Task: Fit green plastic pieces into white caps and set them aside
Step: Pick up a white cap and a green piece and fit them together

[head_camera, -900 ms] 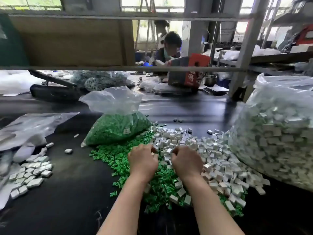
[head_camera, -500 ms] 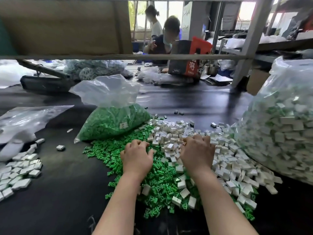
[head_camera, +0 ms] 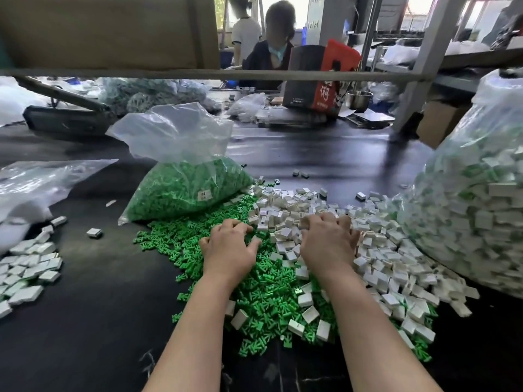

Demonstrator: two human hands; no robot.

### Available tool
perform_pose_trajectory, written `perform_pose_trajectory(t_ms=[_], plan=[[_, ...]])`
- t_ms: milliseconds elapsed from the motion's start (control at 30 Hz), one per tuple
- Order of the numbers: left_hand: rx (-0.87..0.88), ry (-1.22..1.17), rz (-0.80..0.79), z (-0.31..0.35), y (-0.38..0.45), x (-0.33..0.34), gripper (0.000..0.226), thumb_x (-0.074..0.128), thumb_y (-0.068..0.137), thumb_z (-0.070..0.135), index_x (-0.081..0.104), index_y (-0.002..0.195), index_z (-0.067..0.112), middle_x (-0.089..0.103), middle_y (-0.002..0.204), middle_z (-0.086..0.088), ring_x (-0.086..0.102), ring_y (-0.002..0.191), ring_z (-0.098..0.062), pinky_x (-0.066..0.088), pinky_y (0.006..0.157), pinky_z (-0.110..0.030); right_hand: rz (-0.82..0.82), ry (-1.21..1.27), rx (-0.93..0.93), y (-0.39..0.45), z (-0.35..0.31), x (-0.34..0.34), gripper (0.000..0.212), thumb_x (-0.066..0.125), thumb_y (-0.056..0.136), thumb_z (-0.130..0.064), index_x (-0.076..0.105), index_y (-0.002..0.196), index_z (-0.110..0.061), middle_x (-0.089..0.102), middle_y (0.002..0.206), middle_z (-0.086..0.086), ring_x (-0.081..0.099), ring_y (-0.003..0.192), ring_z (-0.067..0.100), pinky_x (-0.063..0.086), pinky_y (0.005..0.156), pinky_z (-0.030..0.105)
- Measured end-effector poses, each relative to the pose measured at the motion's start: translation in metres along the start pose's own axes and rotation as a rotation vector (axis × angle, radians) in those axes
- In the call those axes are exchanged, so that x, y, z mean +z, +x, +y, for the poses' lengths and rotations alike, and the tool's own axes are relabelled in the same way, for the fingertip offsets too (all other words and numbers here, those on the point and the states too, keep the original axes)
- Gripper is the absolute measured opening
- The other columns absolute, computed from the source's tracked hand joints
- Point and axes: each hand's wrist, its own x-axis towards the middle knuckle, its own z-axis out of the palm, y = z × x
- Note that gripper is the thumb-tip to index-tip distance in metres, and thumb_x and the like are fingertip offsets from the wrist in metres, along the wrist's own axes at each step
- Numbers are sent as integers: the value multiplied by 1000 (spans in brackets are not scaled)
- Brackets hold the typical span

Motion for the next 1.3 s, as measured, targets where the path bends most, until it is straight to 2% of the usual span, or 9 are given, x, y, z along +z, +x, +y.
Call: perform_pose_trajectory(t_ms=[100, 300, 567, 733, 867, 967, 1167, 1300], plan=[[15, -15, 7, 0, -1, 0, 38, 51, 95, 48, 57, 128, 30, 47, 139, 6, 39, 128, -18, 28, 104, -46, -8, -25, 9, 0, -1, 0, 41, 42, 84, -7, 56, 121, -21, 54, 127, 1, 36, 116, 25, 32, 90, 38], [45, -63, 21, 0, -3, -1, 28, 55, 94, 45, 60, 117, 31, 52, 131, 10, 43, 122, -14, 27, 99, -42, 5, -61, 12, 1, -3, -2, 29, 43, 93, -17, 60, 116, -21, 57, 119, 2, 39, 113, 25, 30, 83, 37], [92, -32, -17, 0, -3, -1, 39, 48, 98, 44, 56, 132, 26, 48, 139, 9, 39, 129, -13, 24, 101, -39, 10, -108, -28, -2, -1, -4, 45, 38, 90, -7, 59, 126, -24, 60, 123, -1, 40, 116, 24, 31, 84, 36], [105, -71, -16, 1, -5, -1, 41, 49, 98, 43, 54, 135, 25, 49, 141, 9, 40, 131, -13, 24, 104, -41, 64, -64, -14, -2, 0, -6, 33, 40, 93, -9, 63, 112, -21, 67, 107, 0, 46, 111, 26, 34, 86, 37], [136, -122, 39, 3, -7, -1, 31, 54, 96, 39, 59, 125, 28, 53, 132, 8, 43, 124, -13, 26, 103, -40, 104, -75, -25, -2, -1, -6, 28, 43, 92, -10, 64, 106, -20, 67, 101, 1, 50, 105, 26, 32, 79, 35], [142, -137, 40, 4, -8, -2, 29, 55, 96, 37, 59, 124, 29, 56, 128, 7, 45, 121, -14, 27, 103, -40, 122, -86, -11, -1, 0, -5, 21, 45, 91, -13, 64, 101, -17, 65, 99, 4, 51, 101, 27, 36, 81, 36], [157, -143, 19, 2, -9, -4, 29, 54, 97, 36, 59, 125, 28, 57, 125, 8, 47, 118, -12, 27, 104, -40, 41, -131, -8, 1, 1, -7, 16, 46, 84, -10, 57, 94, -16, 62, 97, 5, 42, 95, 23, 32, 78, 36], [159, -151, 15, 3, -11, -6, 27, 54, 97, 35, 60, 122, 29, 57, 125, 8, 48, 119, -12, 28, 106, -43, -24, -157, -48, 1, 0, -8, 30, 46, 81, -9, 57, 109, -15, 61, 108, 5, 44, 108, 26, 34, 85, 37]])
